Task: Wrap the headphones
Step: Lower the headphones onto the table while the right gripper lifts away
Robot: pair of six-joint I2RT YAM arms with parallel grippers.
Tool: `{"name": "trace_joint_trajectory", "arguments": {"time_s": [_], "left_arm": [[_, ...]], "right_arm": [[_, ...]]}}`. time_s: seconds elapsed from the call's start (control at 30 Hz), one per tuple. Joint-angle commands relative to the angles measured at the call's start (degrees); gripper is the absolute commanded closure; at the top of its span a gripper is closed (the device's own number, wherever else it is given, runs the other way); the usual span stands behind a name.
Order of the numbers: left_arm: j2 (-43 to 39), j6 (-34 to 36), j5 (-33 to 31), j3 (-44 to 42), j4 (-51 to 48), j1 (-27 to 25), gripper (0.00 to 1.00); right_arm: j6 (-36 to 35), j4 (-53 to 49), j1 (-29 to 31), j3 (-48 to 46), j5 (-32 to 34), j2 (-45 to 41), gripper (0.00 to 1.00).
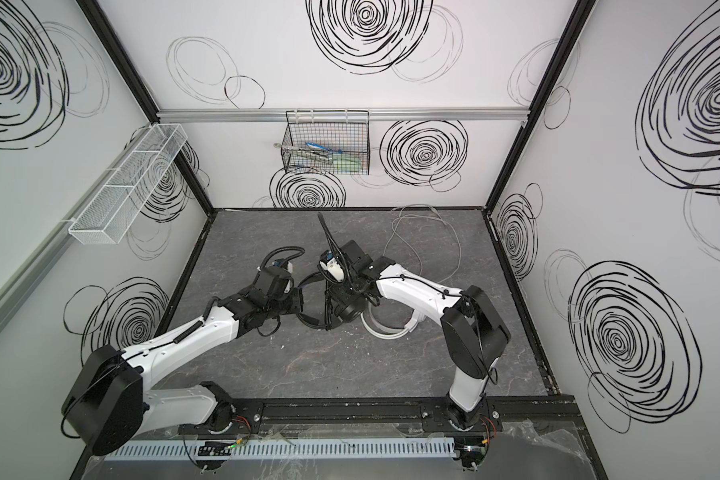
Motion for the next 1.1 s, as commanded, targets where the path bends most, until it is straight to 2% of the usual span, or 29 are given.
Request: {"name": "trace_joint_trajectory", "arguments": {"time_s": [0.0, 0.23, 0.5, 0.67, 0.9, 1.07], "left_arm": [[-0.6, 3.0, 4.1, -2.4, -3.1, 1.8, 1.00], [0.1, 4.3, 3.5, -3.0, -4.0, 3.5, 1.00], [-0.9, 4.5, 3.1, -2.7, -5.1, 3.7, 1.00], [-0.7, 4.0, 3.2, -2.4, -5.3, 4.2, 1.00], [-0.6, 4.0, 3.3, -2.2, -5.3, 4.4, 1.00], [-0.9, 4.0, 3.5, -2.0, -5.6, 4.4, 1.00]], "right_arm": [[-0.8, -2.9, 0.1, 3.9, 12.2, -1.6, 0.34], [-0.8, -7.0, 3.1, 8.6, 16.0, 1.3, 0.31], [0.0, -8.9, 3.2, 9.8, 16.3, 1.0, 0.29], [2.9, -15.8, 3.3, 14.1, 18.8, 1.0, 0.28], [6.6, -20.9, -0.4, 16.1, 19.1, 0.3, 0.18], [6.7, -21.8, -1.2, 17.1, 17.9, 0.1, 0.17]]}}
